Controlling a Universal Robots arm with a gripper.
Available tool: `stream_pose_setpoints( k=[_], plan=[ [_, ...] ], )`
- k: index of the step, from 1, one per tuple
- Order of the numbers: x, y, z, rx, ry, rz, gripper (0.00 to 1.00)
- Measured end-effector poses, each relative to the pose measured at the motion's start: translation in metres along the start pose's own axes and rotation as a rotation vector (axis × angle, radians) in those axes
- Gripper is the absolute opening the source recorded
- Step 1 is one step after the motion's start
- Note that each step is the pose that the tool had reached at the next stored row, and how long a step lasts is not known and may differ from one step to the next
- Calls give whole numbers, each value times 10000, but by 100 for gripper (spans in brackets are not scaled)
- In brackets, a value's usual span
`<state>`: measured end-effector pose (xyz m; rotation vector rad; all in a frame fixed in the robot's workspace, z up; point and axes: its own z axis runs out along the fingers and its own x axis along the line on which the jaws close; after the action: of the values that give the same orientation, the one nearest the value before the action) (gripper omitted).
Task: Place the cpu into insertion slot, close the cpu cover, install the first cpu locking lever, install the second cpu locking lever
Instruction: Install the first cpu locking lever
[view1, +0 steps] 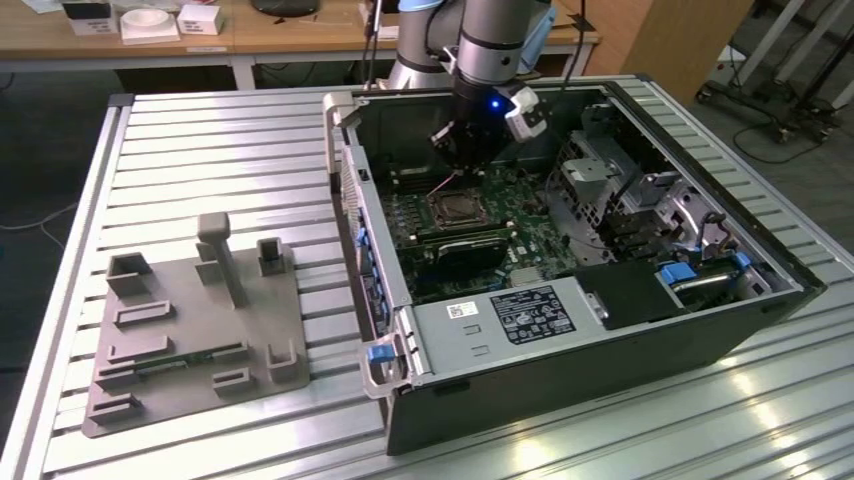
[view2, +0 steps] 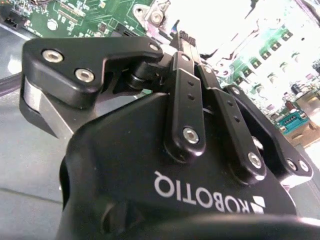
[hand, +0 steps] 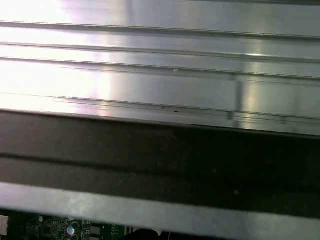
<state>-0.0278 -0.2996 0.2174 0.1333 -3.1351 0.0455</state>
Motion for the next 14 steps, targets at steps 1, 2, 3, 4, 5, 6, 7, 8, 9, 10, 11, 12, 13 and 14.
stream_pose_setpoints(
  k=[1, 2, 3, 4, 5, 6, 7, 8, 9, 10, 11, 12, 13, 14],
  plan=[
    [8, -11, -3, -42, -8, 0, 11],
    [15, -23, -6, -82, -16, 0, 11],
    [23, -34, -8, -122, -23, 0, 11],
    [33, -46, -8, -147, -30, 0, 11],
    [44, -58, -9, -169, -38, 3, 11],
    [57, -69, -9, -195, -46, 2, 11],
    [69, -75, -10, -244, -56, 0, 11],
    [81, -77, -13, -328, -65, -1, 11],
    [92, -77, -18, -431, -77, -2, 11],
    [105, -77, -24, -520, -90, -2, 11],
    [119, -77, -33, -590, -104, -3, 11],
    [131, -76, -42, -661, -123, -3, 11],
    [143, -77, -52, -717, -137, -3, 11],
    [151, -77, -55, -726, -147, -3, 11]
  ],
)
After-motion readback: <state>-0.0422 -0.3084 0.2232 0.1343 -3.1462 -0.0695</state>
